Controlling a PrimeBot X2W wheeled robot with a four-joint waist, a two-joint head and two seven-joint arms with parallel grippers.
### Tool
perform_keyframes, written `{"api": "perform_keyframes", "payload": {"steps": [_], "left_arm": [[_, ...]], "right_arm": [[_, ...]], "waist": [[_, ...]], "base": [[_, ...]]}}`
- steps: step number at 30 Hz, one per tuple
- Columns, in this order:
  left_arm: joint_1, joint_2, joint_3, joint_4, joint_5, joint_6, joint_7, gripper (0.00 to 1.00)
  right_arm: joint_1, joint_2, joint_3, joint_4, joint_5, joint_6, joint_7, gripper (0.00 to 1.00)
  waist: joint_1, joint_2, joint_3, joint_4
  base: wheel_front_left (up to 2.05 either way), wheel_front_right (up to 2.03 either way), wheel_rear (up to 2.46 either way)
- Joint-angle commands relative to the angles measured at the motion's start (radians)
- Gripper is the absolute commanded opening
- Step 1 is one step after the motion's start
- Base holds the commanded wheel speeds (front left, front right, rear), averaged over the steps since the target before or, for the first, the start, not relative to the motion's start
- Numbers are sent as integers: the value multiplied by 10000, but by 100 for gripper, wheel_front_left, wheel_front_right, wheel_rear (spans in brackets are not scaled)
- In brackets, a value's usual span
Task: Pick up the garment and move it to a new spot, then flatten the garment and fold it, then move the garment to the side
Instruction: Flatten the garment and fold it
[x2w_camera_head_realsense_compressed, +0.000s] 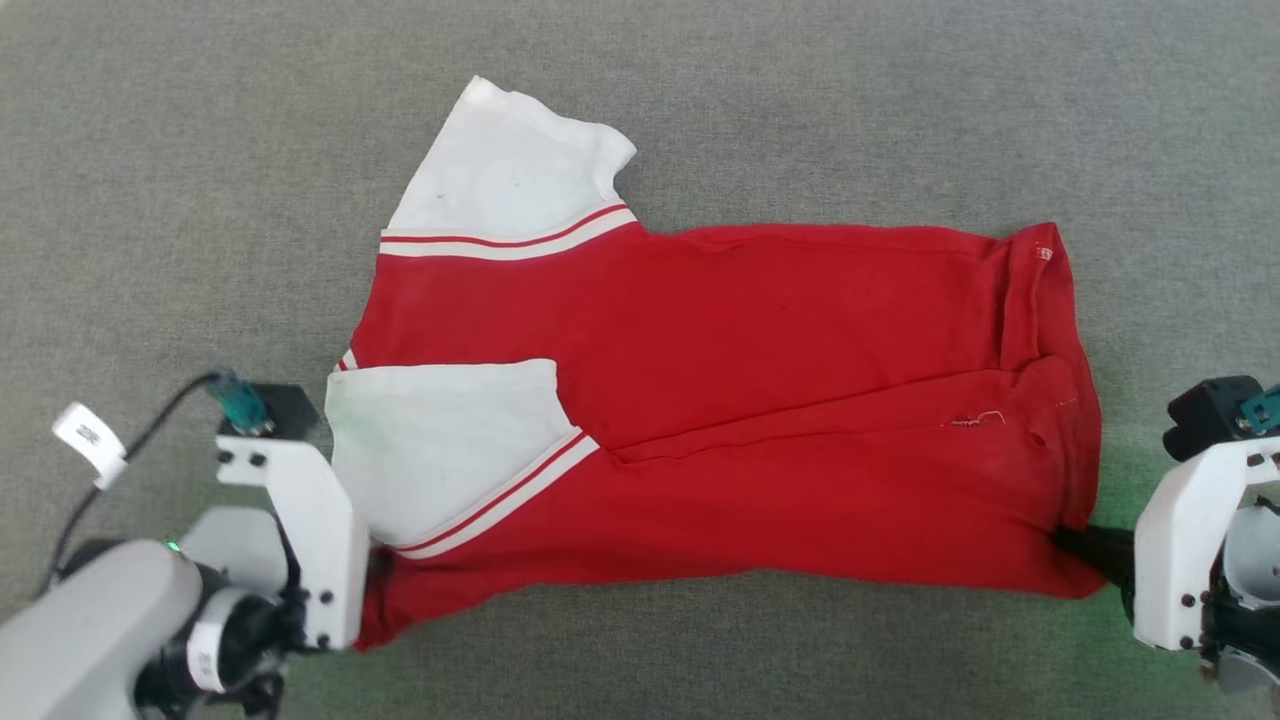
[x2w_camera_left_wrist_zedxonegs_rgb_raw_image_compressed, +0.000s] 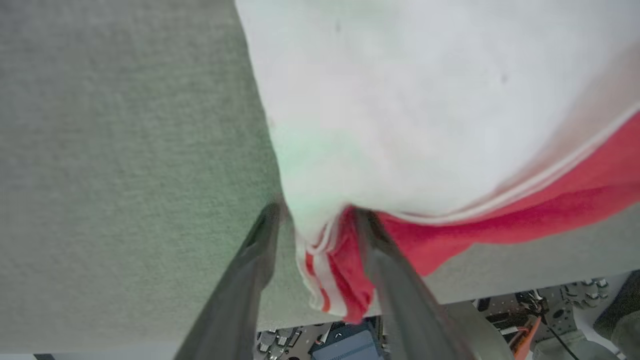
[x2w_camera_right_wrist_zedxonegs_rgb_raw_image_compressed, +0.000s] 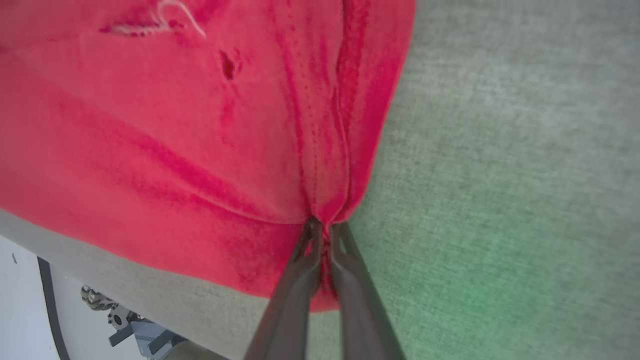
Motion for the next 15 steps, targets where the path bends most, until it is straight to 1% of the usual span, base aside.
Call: {"api": "perform_keyframes", "payload": {"steps": [1,3,6,9,11,13,14,15], "left_arm": [[-231,131,129,-13,96,8,-65,100],[-403,313,227,-181,190,43,9,100],[-761,632,424,-572,317,113,114,100],[-1135,988,612,-882,455,119,286,100],[-1469,1174,717,-1011,593,-1,376,100],[-1863,1205,866,-991,605,-206,364,100],[-1863,1205,866,-991,605,-206,364,100],[-2252,1170,950,-814,702,-473,306,100]], "right_arm": [[-147,77,97,170,26,-5,-211,100],[-192,-87,65,38,102,-13,-494,100],[-239,-151,-81,-252,132,-11,-996,100],[-330,-101,-148,-623,106,-2,-1767,100],[-403,-104,-164,-901,77,-2,-2431,100],[-443,-53,-141,-1099,4,-2,-3191,100],[-443,-53,-141,-1099,4,-2,-3191,100],[-536,-29,55,-1317,-58,-2,-3930,100]], "waist": [[0,0,-19,-33],[0,0,-45,-87],[0,0,-75,-199],[0,0,-88,-378],[0,0,-82,-532],[0,0,-52,-721],[0,0,-52,-721],[0,0,-3,-944]], "base": [[0,0,0],[0,0,0],[0,0,0],[0,0,0],[0,0,0],[0,0,0],[0,0,0],[0,0,0]]}}
